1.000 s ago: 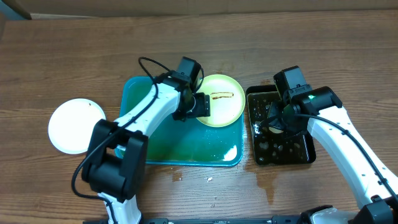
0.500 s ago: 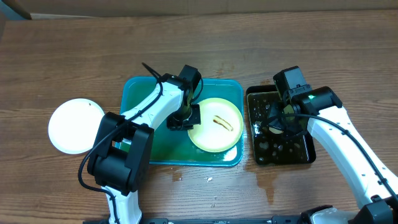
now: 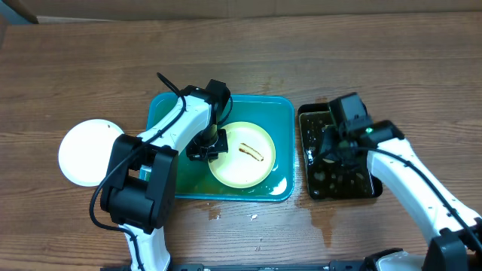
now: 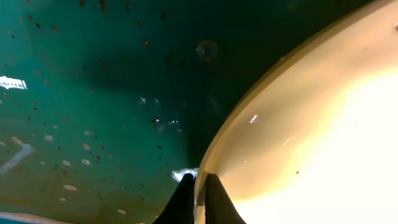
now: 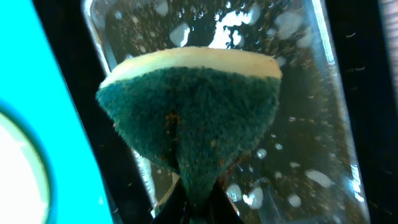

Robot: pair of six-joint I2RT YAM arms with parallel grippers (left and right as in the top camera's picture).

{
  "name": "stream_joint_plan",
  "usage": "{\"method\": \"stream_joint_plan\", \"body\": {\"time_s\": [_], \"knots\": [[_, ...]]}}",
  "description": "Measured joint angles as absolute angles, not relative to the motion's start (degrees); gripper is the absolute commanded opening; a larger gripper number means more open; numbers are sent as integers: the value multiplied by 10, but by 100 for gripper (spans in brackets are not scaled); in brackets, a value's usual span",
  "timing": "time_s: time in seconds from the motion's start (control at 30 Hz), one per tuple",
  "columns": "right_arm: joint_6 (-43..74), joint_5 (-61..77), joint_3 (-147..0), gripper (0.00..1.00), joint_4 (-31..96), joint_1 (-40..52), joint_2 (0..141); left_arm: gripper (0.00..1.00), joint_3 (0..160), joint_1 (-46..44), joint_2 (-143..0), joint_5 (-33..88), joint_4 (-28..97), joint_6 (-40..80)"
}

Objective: Clean dirty plates on tray and stack at the side
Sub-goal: 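Dip the sponge in the black tray's soapy water with right gripper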

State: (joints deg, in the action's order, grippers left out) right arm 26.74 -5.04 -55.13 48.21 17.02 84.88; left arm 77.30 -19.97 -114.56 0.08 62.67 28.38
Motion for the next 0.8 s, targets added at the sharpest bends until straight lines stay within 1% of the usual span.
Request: {"method": "stream_joint_plan", "body": {"time_s": [0.13,0.27,0.43,0.53,0.63,0.7,0.8], "knots": [[263,-28,-482,4,398,170,851,4,773,-200,-1146,-3,628,284],[277,4,-428,4,373,170,851,4,773,-200,-1145,-3,628,284],[402,-19,-397,4,417,168,847,4,773,-200,-1146,-3,628,284],[467,-31,-392,4,411,161,842,4,773,-200,-1145,-3,628,284],[467,-6,-381,4,342,154,841,4,773,-200,-1145,-3,628,284],[442,52,-375,4,261,150,846,4,773,-200,-1145,-4,628,284],[411,139,-374,4,215,152,852,4,773,-200,-1146,-5,628,284]]}}
